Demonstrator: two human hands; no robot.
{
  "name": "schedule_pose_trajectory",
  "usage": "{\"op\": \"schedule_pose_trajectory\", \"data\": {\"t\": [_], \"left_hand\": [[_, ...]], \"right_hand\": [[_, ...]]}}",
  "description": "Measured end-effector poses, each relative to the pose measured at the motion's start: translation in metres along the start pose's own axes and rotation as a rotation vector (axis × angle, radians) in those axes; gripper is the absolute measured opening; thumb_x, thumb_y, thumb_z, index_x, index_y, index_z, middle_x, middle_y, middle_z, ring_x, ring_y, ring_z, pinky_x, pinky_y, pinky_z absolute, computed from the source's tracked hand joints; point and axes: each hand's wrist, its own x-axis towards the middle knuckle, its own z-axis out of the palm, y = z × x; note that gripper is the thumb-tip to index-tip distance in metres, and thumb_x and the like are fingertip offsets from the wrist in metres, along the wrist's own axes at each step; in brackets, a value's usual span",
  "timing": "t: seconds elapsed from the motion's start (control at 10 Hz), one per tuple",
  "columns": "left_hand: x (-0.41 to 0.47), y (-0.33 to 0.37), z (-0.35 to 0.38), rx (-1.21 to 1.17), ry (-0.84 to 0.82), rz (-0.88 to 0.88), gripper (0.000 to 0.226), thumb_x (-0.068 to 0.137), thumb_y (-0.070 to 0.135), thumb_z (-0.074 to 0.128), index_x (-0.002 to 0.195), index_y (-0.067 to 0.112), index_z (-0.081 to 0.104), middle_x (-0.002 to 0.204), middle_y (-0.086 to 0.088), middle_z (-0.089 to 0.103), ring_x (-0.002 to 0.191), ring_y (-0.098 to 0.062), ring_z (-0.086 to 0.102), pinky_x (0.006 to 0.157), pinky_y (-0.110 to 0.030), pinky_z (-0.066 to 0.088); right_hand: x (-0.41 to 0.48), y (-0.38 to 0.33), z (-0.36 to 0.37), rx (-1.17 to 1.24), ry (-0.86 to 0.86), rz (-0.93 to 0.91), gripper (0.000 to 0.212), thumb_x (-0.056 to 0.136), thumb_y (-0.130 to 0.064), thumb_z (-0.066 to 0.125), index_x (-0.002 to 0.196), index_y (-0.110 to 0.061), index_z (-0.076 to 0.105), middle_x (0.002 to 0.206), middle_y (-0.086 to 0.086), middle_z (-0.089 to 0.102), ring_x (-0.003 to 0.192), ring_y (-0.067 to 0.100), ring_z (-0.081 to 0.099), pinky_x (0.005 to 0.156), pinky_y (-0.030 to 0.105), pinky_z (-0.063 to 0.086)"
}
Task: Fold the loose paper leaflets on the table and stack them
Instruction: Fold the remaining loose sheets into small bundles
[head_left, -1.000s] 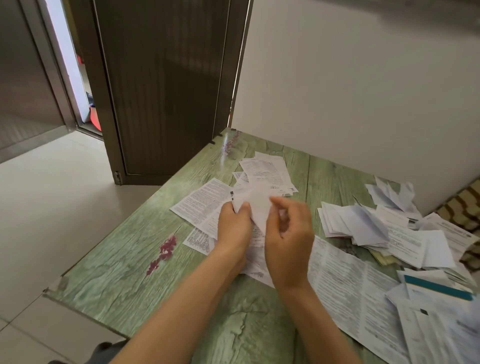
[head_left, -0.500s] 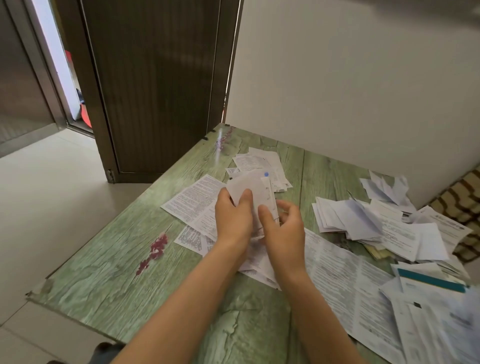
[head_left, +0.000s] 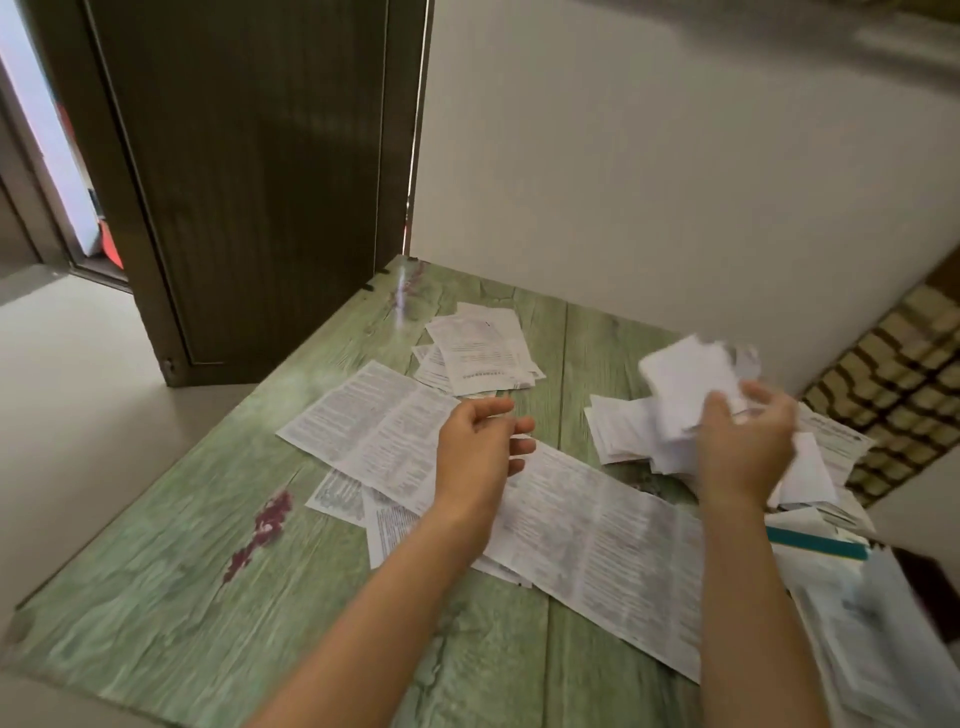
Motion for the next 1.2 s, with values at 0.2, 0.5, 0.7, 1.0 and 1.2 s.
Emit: {"op": "schedule_pose_trajectory", "data": {"t": [0.2,0.5,0.7,1.0,1.2], "left_hand": [[0.000,-0.001,-0.002,0.024,0.002,-0.013,0.020,0.094,0.001,0.043,0.095,0.016,0.056,0.089,-0.003,0.066,0.071,-0.013,0.060,0.063,-0.021,0.049],[0.002,0.001,-0.004,0.037,0.018,-0.010,0.020,0.094,0.000,0.043,0.095,0.014,0.058,0.088,-0.003,0.066,0.070,-0.013,0.060,0.065,-0.023,0.050],[0.004,0.000,-0.006,0.035,0.024,-0.013,0.019,0.094,0.000,0.044,0.095,0.014,0.058,0.090,-0.004,0.066,0.072,-0.014,0.060,0.066,-0.024,0.049],[0.020,0.001,-0.013,0.297,0.067,0.167,0.019,0.095,0.003,0.044,0.102,0.016,0.056,0.106,-0.003,0.063,0.086,-0.011,0.057,0.073,-0.021,0.047],[0.069,0.000,-0.030,1.310,-0.003,0.563,0.044,0.096,0.025,0.048,0.139,0.017,0.042,0.147,-0.003,0.039,0.138,-0.022,0.027,0.112,-0.035,0.024]], "right_hand": [[-0.023,0.029,0.034,-0.643,-0.174,-0.091,0.035,0.093,-0.025,0.052,0.119,-0.002,0.052,0.120,0.021,0.051,0.109,0.035,0.046,0.089,0.045,0.040],[-0.028,0.024,0.033,-0.318,0.057,-0.289,0.015,0.087,-0.010,0.056,0.096,-0.002,0.065,0.109,0.019,0.057,0.101,0.035,0.047,0.083,0.040,0.038],[-0.033,0.023,0.039,-0.119,0.107,-0.406,0.015,0.085,-0.010,0.054,0.091,-0.003,0.066,0.097,0.017,0.061,0.092,0.033,0.051,0.078,0.040,0.042],[-0.050,0.003,0.032,0.158,0.212,-0.567,0.018,0.087,-0.010,0.046,0.083,-0.002,0.061,0.080,0.012,0.060,0.081,0.012,0.042,0.076,0.019,0.031],[-0.083,0.003,0.058,0.132,-0.215,-0.793,0.021,0.086,-0.013,0.046,0.083,-0.006,0.065,0.079,0.005,0.062,0.079,0.012,0.048,0.074,0.020,0.039]]}}
